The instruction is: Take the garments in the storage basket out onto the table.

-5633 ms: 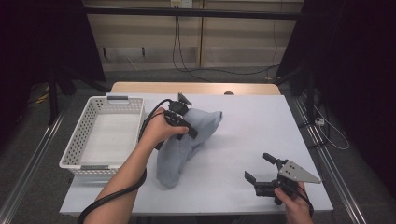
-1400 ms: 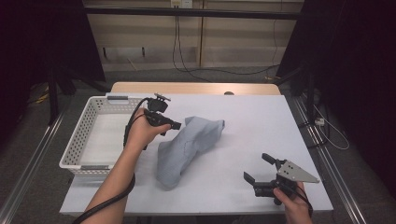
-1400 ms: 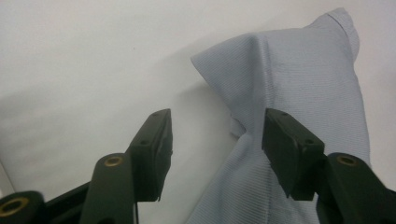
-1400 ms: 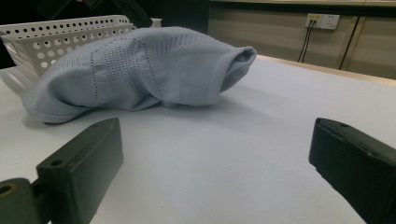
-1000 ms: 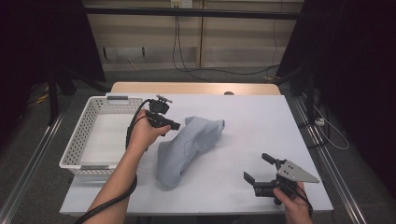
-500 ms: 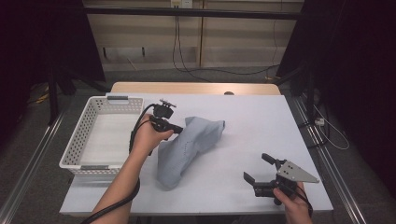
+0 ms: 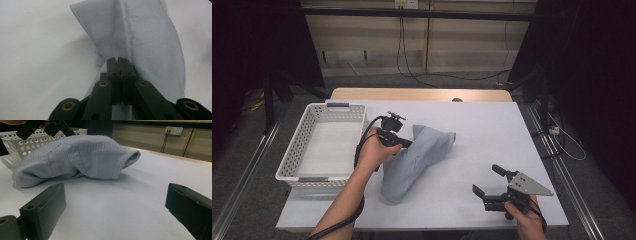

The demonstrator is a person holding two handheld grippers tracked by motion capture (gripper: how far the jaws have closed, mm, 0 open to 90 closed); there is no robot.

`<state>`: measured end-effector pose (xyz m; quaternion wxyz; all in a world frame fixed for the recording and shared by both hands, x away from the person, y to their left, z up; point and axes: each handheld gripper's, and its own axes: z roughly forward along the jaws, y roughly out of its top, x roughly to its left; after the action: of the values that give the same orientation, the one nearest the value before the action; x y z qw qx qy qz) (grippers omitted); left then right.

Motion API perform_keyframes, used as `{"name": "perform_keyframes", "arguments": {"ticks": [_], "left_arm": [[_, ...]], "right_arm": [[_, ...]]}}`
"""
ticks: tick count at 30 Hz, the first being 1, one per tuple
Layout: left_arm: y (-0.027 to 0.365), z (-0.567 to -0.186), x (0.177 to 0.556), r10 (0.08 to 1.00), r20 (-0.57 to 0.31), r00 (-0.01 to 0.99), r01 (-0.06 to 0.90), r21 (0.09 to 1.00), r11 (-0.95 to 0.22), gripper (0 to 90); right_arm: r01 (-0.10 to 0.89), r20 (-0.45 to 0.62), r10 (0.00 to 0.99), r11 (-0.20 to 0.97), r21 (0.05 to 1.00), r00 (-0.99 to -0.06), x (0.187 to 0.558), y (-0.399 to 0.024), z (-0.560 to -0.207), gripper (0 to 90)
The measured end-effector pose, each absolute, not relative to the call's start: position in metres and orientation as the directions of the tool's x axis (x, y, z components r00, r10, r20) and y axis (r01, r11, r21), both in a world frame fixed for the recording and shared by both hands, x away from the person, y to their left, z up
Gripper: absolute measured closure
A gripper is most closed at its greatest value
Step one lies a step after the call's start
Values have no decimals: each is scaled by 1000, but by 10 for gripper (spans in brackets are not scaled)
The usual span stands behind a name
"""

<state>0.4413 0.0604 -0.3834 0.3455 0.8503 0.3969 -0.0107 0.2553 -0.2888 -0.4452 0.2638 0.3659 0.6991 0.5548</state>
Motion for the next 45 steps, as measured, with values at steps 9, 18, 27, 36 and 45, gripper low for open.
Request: {"name": "perform_keyframes", "arguments": {"ticks": [9, 18, 27, 36, 45], "left_arm": [[51, -382, 432, 641, -303, 705, 667, 591, -454, 900], [43, -383, 424, 618, -302, 725, 648, 602, -466, 900], [34, -385, 415, 594, -311, 742, 636, 609, -475, 899], [22, -390, 404, 564, -302, 769, 609, 616, -500, 894], [16, -396, 393, 542, -284, 791, 582, 623, -523, 891]], "right_arm": [[221, 34, 804, 121, 968, -593, 255, -289, -445, 27], [218, 29, 805, 125, 968, -592, 255, -289, -445, 27], [217, 25, 805, 130, 967, -593, 255, -289, -445, 27], [215, 13, 804, 143, 966, -594, 255, -288, -445, 27], [218, 14, 807, 143, 965, -591, 255, -289, -445, 27]]}}
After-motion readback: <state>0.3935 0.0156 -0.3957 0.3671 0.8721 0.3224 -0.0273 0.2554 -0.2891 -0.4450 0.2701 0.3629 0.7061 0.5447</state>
